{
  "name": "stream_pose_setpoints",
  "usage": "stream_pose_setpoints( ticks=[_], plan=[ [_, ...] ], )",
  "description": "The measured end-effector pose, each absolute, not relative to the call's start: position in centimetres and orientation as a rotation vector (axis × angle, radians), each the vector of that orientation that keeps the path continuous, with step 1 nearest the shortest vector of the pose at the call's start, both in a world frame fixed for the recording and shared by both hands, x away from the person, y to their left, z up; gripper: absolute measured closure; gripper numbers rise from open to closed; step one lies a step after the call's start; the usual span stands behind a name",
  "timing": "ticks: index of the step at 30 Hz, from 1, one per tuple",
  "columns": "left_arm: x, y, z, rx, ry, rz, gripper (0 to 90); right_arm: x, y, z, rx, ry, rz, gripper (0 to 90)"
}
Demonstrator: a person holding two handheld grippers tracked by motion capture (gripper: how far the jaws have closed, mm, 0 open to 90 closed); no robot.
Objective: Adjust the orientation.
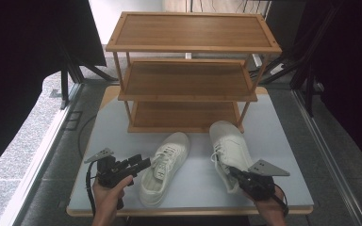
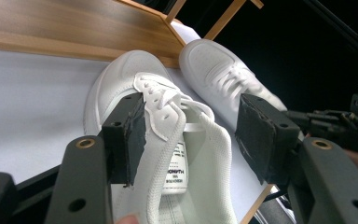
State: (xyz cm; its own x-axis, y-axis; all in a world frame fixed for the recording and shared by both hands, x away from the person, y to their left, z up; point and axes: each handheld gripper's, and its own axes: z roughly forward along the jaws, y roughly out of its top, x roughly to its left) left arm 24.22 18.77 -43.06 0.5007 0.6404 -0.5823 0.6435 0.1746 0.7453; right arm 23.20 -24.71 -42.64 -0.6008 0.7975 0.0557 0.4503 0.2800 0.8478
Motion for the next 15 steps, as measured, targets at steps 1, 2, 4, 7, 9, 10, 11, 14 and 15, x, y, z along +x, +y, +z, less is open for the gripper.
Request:
stream_pose_setpoints(
  ticks=[1, 2, 4, 7, 9, 10, 11, 14, 15],
  plan=[
    [24.2, 18.7, -43.1, 1.501, 1.166, -0.005, 42.6, 23.3, -25.3, -42.6, 1.149, 2.146, 1.248, 88.3],
    [24.2, 18.7, -43.1, 1.502, 1.171, -0.004, 42.7, 23.4, -25.7, -42.5, 1.162, 2.129, 1.248, 88.0],
    [24.3, 18.6, -43.2, 1.502, 1.171, -0.011, 42.7, 23.8, -26.6, -42.9, 1.216, 2.101, 1.245, 82.3],
    [24.3, 18.3, -43.4, 1.509, 1.173, -0.017, 42.6, 24.4, -29.3, -43.4, 1.356, 1.986, 1.33, 82.9],
    [24.3, 18.2, -43.4, 1.509, 1.178, -0.022, 42.6, 24.6, -30.2, -43.8, 1.389, 1.94, 1.22, 77.4],
    [24.3, 18.2, -43.4, 1.507, 1.177, -0.024, 42.6, 24.7, -30.7, -44.0, 1.41, 1.92, 1.169, 77.3],
    [24.4, 18.2, -43.4, 1.507, 1.177, -0.024, 42.6, 24.7, -31.4, -44.1, 1.438, 1.913, 1.221, 79.8],
    [24.4, 18.3, -43.4, 1.509, 1.177, -0.025, 42.6, 24.5, -31.9, -43.7, 1.44, 1.893, 1.242, 80.9],
    [24.4, 18.3, -43.5, 1.51, 1.18, -0.023, 42.6, 24.4, -31.7, -43.5, 1.426, 1.892, 1.239, 81.3]
  ],
)
